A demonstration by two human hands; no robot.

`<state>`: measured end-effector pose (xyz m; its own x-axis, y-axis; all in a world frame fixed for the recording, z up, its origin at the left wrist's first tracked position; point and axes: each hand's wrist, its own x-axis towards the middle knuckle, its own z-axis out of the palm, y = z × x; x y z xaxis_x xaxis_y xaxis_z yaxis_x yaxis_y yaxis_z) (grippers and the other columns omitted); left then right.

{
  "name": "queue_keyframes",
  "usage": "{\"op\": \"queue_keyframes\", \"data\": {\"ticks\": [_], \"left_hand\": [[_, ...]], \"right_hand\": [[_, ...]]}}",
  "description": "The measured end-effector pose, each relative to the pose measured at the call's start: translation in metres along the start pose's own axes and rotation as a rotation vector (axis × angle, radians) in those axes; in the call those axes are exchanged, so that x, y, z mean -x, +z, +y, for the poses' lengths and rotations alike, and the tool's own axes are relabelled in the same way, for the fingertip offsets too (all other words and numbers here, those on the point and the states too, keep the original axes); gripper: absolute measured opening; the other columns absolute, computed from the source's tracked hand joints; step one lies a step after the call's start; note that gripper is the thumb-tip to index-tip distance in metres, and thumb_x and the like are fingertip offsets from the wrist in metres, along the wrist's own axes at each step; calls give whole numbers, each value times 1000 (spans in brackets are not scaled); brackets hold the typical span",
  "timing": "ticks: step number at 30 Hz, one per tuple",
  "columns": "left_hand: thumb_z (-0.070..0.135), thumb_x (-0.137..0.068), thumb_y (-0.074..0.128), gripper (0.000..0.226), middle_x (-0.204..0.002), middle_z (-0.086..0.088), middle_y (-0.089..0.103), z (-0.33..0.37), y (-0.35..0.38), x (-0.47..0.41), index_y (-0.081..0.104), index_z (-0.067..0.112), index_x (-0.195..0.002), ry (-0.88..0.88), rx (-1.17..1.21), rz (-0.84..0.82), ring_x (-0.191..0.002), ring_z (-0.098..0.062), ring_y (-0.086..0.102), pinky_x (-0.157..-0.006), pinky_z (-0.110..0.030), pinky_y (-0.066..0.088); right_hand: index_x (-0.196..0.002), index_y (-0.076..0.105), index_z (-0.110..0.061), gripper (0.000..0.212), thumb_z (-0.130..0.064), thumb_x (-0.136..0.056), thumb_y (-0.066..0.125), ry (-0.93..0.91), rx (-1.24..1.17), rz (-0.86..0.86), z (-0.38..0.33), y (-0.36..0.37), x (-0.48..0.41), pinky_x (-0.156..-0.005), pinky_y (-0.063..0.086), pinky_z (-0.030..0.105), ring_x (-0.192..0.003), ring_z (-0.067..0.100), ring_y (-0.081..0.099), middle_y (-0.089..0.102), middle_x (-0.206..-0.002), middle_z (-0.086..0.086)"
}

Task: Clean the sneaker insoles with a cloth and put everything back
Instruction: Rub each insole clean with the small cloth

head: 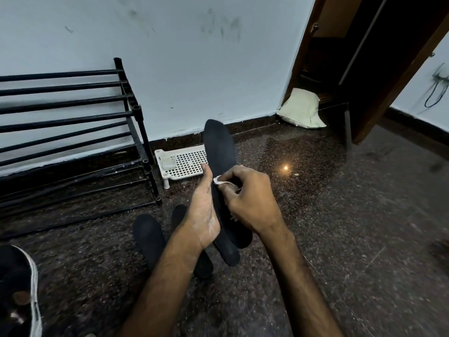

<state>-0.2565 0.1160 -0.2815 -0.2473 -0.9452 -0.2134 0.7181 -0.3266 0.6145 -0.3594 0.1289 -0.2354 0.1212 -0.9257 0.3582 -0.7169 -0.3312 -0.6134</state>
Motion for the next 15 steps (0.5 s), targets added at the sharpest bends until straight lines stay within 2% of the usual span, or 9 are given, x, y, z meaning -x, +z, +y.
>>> {"op": "queue_keyframes", "data": {"ticks": [2,4,6,7,9,11,12,14,15], "left_hand": [[65,-98,30,72,-107,-8,70,3,-1,1,71,9,-116,-17,-20,-15,-89,-23,71,-75,-35,55],[64,-99,28,74,-119,-11,69,7,-2,3,69,6,-120,-25,7,-28,-98,-26,70,-81,-38,58],[59,-99,31,69,-122,-13,68,5,1,4,68,5,-118,-10,29,-53,-106,-25,68,-96,-41,51],[58,-97,36,66,-119,-13,68,2,3,5,70,5,-116,-7,33,-66,-105,-25,66,-98,-40,47],[57,-91,45,59,-104,-13,65,-6,8,7,75,8,-104,-14,42,-55,-95,-24,59,-91,-36,43],[57,-93,44,58,-96,-12,60,-6,8,8,77,9,-94,-9,78,-67,-89,-24,56,-85,-35,41],[56,-97,40,62,-104,-15,63,-4,6,7,76,6,-100,-14,109,-86,-95,-26,60,-92,-38,42],[56,-101,31,69,-132,-18,61,2,3,8,61,0,-129,-30,136,-114,-122,-29,59,-112,-44,37],[56,-101,30,71,-140,-17,56,4,3,9,53,0,-138,-34,119,-120,-129,-29,55,-115,-46,35]], "right_hand": [[-88,74,-14,5,-14,-84,71,-10,-109,-93,-3,-4,2,-78,53,21,-81,5,66,72,-86,-6],[-85,75,-15,4,-16,-84,71,43,-114,-182,4,-9,1,-76,54,20,-78,3,67,73,-84,-7],[-85,75,-16,7,-14,-83,68,78,-4,-106,12,-10,0,-76,55,25,-77,5,66,72,-83,-6],[-86,74,-15,7,-13,-83,68,85,25,-31,13,-9,-1,-77,55,26,-78,6,66,72,-84,-5],[-88,74,-12,6,-12,-84,69,51,-40,88,7,-8,-1,-77,53,21,-79,5,65,71,-86,-5],[-87,74,-13,4,-13,-84,71,-13,-165,27,0,-13,0,-77,50,15,-80,1,65,71,-86,-8],[-87,75,-14,3,-15,-85,72,-23,-199,-79,0,-18,0,-78,50,14,-80,0,65,71,-85,-9],[-85,76,-15,2,-16,-84,74,4,-161,-281,1,-29,-1,-76,51,16,-77,0,66,73,-83,-9],[-84,76,-15,3,-15,-83,73,20,-93,-285,5,-31,-1,-74,52,18,-75,1,66,73,-83,-7]]}}
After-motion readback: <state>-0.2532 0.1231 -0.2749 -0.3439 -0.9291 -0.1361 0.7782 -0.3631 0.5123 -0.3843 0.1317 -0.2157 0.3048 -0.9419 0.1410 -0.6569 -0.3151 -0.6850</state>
